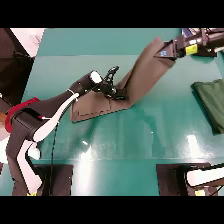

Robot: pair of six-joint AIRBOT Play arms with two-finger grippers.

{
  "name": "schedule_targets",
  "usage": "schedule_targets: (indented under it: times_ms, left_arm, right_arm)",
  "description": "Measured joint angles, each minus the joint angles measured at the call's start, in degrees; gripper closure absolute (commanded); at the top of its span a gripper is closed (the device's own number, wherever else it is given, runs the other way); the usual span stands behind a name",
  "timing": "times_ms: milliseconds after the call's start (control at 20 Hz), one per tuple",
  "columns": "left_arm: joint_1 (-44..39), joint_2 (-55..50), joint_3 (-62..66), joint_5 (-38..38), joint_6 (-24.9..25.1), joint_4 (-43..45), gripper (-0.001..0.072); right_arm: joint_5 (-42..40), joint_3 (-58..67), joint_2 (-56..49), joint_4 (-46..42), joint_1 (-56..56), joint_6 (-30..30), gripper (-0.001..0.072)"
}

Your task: Fold the shirts.

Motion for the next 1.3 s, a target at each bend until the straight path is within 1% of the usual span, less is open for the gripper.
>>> schedule_targets:
  times_ms: [100,250,400,550,800,950,1000,1050,1100,1150,1250,1300]
  left_arm:
    - [0.37,-0.52,1.7,-0.17,-0.11,-0.09,0.068]
    - [2.34,-0.2,5.31,-3.37,-0.26,0.37,0.068]
    - [5.07,3.52,7.34,-6.51,-0.26,2.45,0.068]
    - [9.22,9.62,8.11,-10.69,-0.24,7.61,0.0679]
    - [18.84,21.92,8.44,-19.47,-0.15,19.82,0.0678]
    - [23.98,28.06,8.55,-22.67,-0.09,23.89,0.0678]
    - [25.55,29.73,8.52,-23.23,-0.09,24.96,0.0678]
    - [26.69,30.99,8.55,-23.71,-0.09,25.59,0.0678]
    - [27.56,32.04,8.55,-24.22,-0.09,25.88,0.0678]
    - [28.15,32.72,8.55,-24.61,-0.09,26.18,0.0678]
    - [29.14,33.68,8.55,-25.33,-0.09,26.73,0.0678]
    - [29.4,33.94,8.55,-25.81,-0.09,27.08,0.0678]
  right_arm:
    - [-0.85,1.29,0.0,-2.05,2.75,0.31,0.0694]
    - [-1.49,2.16,-0.76,-3.76,5.77,0.44,0.0694]
    - [-1.92,2.51,-2.4,-4.5,8.59,0.57,0.0694]
    - [-2.82,2.62,-4.44,-4.9,12.0,0.52,0.0694]
    - [-6.19,5.03,-9.68,-4.87,20.06,-1.49,0.0693]
    - [-9.64,7.26,-14.21,-4.81,26.03,-2.4,0.0689]
    - [-11.15,7.1,-15.63,-4.79,28.3,-3.15,0.0672]
    - [-12.9,6.64,-16.85,-4.79,30.51,-4.24,0.0456]
    - [-15.1,6.16,-18.14,-4.74,32.87,-5.86,0.0158]
    - [-17.35,5.86,-19.23,-4.61,34.99,-7.63,-0.0007]
    - [-21.59,5.46,-20.87,-4.72,38.51,-10.38,0.0]
    - [-23.06,5.38,-21.07,-4.9,39.34,-11.28,0.0039]
